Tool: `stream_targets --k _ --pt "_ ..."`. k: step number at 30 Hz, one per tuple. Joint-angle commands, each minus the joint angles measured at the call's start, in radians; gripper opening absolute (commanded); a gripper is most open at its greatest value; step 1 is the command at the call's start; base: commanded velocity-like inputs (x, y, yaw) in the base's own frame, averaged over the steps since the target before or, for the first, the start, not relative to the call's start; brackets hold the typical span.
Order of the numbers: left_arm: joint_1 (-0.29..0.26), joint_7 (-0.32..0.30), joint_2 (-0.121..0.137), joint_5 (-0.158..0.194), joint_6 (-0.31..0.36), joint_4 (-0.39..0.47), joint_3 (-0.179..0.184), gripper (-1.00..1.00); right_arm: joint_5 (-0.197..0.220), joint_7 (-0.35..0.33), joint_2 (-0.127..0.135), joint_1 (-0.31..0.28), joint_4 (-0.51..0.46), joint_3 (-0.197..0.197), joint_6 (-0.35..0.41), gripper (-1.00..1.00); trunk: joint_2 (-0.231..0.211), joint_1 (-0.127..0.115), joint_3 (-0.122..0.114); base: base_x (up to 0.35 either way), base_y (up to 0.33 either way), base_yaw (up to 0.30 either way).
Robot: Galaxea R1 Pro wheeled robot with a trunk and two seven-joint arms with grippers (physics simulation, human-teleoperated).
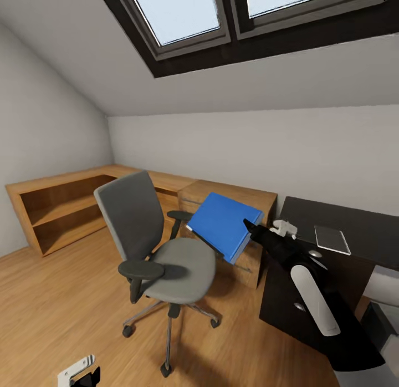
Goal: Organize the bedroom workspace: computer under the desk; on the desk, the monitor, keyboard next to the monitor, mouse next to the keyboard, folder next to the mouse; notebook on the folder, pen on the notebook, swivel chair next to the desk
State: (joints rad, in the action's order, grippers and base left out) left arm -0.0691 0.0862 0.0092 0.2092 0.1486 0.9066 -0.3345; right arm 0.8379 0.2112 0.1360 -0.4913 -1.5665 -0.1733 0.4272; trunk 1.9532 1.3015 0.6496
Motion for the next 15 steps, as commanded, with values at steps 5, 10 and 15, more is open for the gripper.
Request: stream_targets --k 5,10,15 --pt "0.000 0.004 0.001 0.010 0.006 0.001 0.000 1.00 0.012 0.005 0.002 -0.001 -0.001 -0.002 0.001 -1.00 -0.035 -0.020 -0.015 -0.322 -0.047 -0.278" --pt "0.000 0.000 0.003 0.010 0.005 -0.013 -0.002 1.00 0.012 0.003 0.002 -0.001 -0.001 0.003 0.005 -1.00 -0.070 -0.039 -0.030 -0.317 -0.012 -0.291" --pt "0.000 -0.004 0.003 0.007 0.002 -0.133 0.001 1.00 0.012 0.002 0.003 -0.001 -0.001 0.010 0.011 -1.00 -0.105 -0.058 -0.046 -0.085 -0.017 -0.294"
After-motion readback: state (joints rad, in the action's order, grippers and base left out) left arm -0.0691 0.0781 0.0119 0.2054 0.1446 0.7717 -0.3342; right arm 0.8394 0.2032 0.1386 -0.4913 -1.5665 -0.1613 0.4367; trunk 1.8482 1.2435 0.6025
